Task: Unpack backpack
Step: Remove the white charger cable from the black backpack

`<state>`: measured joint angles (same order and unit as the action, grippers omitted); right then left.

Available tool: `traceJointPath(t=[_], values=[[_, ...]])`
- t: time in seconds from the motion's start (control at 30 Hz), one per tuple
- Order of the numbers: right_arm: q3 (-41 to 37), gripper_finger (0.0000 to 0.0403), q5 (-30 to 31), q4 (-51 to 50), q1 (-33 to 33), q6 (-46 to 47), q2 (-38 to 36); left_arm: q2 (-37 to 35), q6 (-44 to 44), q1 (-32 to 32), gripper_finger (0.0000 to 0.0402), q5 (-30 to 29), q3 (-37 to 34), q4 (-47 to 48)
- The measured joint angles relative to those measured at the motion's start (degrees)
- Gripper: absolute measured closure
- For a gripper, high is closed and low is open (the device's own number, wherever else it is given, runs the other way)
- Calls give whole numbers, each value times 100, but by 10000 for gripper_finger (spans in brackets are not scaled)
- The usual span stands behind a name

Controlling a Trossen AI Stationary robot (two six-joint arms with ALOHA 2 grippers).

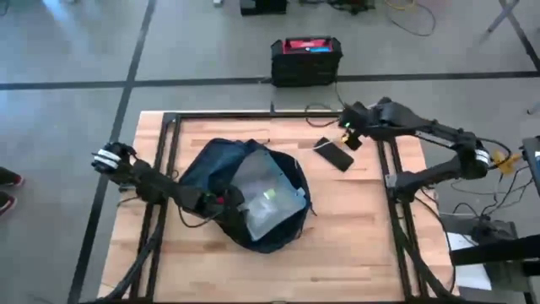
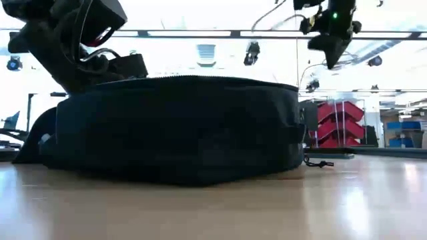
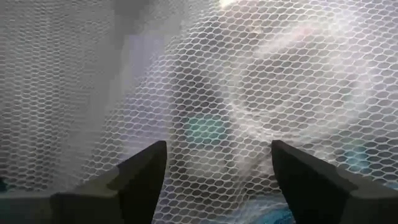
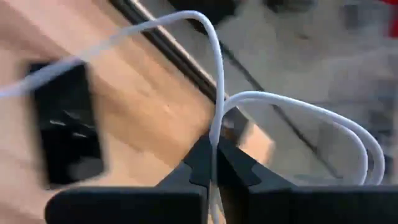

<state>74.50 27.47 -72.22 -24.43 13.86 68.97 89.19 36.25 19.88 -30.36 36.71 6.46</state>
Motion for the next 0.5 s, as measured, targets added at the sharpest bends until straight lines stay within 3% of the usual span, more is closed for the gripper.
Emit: traceJointPath(t=[0.17, 0.23, 0.3, 0.5], values=[[-130, 403, -3321, 2417, 93, -601, -561, 0, -4, -10, 129, -18, 0, -37], [-147, 403, -3683, 3020, 125, -645, -684, 0, -3, -21, 129, -18, 0, -65], [-147, 403, -3392, 3160, 94, -737, -784, 0, 3, -22, 129, -19, 0, -75], [-249, 403, -910, 3247, 0, -781, -1179, 0, 66, -22, 129, -16, 0, -98]])
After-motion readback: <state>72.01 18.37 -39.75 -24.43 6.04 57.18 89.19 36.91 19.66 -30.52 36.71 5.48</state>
